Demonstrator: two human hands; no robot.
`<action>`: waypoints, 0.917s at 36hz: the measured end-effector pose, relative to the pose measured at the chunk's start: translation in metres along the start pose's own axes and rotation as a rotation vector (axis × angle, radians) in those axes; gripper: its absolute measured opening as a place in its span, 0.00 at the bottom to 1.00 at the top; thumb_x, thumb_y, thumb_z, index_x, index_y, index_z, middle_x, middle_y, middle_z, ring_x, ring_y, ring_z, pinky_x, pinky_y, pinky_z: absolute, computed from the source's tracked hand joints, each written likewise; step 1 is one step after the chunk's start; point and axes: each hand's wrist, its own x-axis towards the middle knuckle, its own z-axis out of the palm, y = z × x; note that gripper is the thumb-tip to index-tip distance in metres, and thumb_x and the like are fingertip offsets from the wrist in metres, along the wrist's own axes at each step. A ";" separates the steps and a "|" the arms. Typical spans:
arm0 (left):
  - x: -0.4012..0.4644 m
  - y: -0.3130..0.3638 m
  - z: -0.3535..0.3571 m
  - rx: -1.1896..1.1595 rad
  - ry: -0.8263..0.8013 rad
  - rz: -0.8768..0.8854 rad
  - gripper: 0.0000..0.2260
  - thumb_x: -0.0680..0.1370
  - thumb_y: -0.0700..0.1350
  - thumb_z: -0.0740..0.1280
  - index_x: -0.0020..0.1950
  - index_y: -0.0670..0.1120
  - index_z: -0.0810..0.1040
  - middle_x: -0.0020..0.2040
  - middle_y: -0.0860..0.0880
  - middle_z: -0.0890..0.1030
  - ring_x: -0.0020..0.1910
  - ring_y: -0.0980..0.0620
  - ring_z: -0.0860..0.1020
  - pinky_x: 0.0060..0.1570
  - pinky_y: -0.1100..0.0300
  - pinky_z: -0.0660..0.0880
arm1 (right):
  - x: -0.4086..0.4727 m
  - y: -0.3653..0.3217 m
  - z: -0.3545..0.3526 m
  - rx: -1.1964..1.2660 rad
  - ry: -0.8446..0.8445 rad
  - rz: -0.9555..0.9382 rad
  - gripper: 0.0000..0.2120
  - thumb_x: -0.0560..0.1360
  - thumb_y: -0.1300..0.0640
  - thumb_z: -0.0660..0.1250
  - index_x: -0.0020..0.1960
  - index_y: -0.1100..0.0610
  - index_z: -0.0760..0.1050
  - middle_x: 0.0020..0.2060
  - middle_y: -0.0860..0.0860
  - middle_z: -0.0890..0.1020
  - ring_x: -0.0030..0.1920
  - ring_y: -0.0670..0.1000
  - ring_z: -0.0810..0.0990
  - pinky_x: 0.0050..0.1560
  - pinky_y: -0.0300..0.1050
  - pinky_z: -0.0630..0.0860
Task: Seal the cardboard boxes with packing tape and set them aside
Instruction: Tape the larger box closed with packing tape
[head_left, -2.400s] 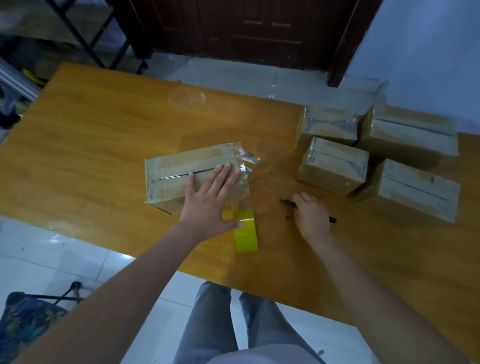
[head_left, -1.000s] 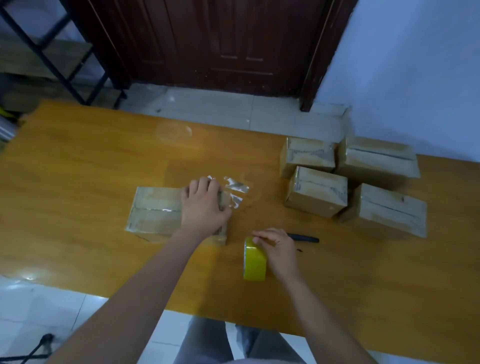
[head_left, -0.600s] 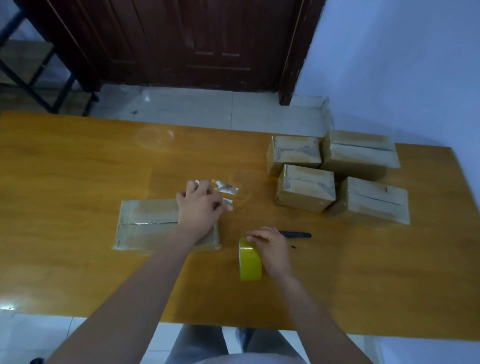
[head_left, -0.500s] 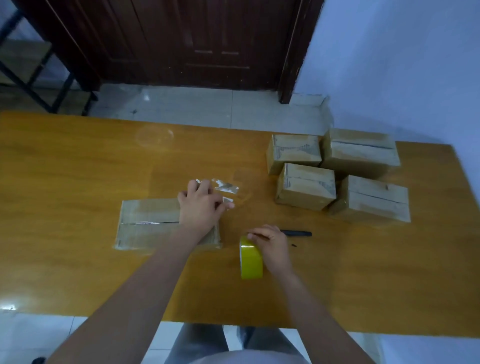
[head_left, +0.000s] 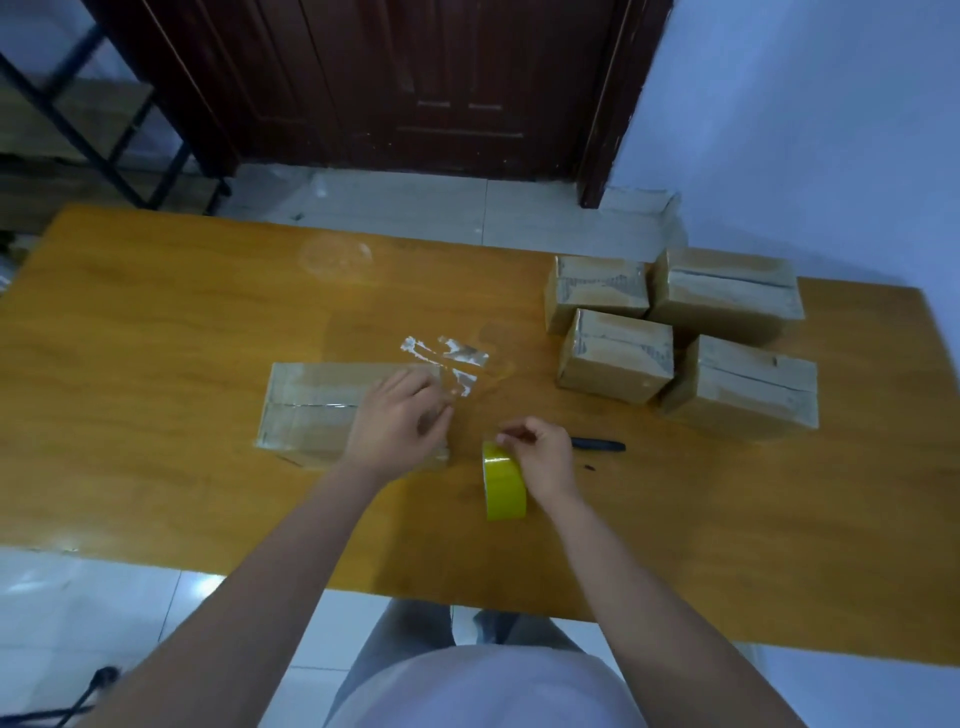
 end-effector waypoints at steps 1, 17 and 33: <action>-0.010 -0.002 -0.002 0.007 -0.064 -0.010 0.09 0.74 0.48 0.62 0.41 0.45 0.79 0.42 0.49 0.77 0.42 0.49 0.73 0.39 0.56 0.69 | 0.001 0.000 0.000 0.003 -0.001 0.001 0.06 0.70 0.63 0.72 0.43 0.53 0.81 0.44 0.55 0.83 0.48 0.55 0.80 0.53 0.48 0.76; -0.037 0.014 0.027 0.319 0.066 -0.076 0.10 0.73 0.49 0.62 0.39 0.47 0.80 0.46 0.47 0.78 0.47 0.46 0.70 0.44 0.53 0.69 | 0.003 0.002 -0.005 0.002 -0.027 -0.059 0.05 0.72 0.65 0.71 0.47 0.59 0.82 0.41 0.47 0.80 0.40 0.39 0.75 0.40 0.22 0.69; 0.005 0.008 -0.028 -0.095 0.360 -0.716 0.15 0.80 0.50 0.62 0.62 0.43 0.77 0.52 0.45 0.78 0.54 0.40 0.73 0.53 0.48 0.68 | 0.011 -0.032 -0.016 -0.089 -0.324 -0.074 0.12 0.73 0.66 0.68 0.36 0.52 0.74 0.37 0.48 0.77 0.42 0.47 0.74 0.41 0.38 0.70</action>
